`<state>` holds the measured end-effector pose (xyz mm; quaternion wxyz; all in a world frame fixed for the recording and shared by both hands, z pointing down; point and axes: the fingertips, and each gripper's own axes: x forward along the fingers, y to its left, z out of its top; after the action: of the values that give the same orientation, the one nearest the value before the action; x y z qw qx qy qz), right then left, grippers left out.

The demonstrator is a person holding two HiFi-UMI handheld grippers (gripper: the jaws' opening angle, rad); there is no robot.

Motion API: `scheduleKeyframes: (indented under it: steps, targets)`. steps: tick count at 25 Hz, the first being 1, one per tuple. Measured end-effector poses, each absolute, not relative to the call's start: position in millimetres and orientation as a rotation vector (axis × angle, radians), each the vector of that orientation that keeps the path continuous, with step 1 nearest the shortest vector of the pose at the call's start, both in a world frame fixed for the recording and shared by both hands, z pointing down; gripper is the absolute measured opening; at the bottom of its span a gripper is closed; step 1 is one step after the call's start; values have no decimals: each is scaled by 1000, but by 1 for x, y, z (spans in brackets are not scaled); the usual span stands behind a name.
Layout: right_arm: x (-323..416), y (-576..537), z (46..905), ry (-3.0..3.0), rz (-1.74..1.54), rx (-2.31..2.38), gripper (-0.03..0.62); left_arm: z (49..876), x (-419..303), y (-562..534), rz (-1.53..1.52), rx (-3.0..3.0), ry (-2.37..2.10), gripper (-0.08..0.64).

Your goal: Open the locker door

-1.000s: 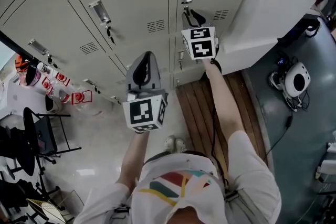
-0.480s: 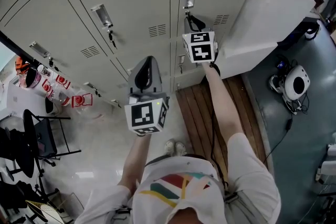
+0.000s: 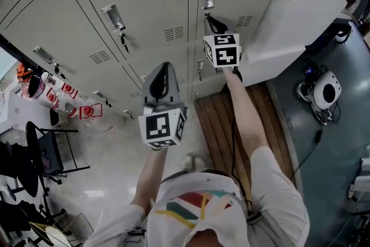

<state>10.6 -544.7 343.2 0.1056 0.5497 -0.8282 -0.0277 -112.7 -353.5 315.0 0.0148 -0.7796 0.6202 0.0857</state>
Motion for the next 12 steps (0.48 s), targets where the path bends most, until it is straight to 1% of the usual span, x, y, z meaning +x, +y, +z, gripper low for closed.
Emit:
scheduleKeyframes:
  steps: [3, 8, 12]
  targets:
    - [12, -544, 343, -2469, -26, 1634, 32, 314, -111, -354, 268, -2433, 1923, 15]
    - [15, -544, 342, -2564, 177, 1658, 31, 312, -110, -353, 281, -2438, 1912, 16]
    - [17, -546, 343, -2695, 486, 1675, 29, 312, -107, -355, 289, -2449, 1905, 17]
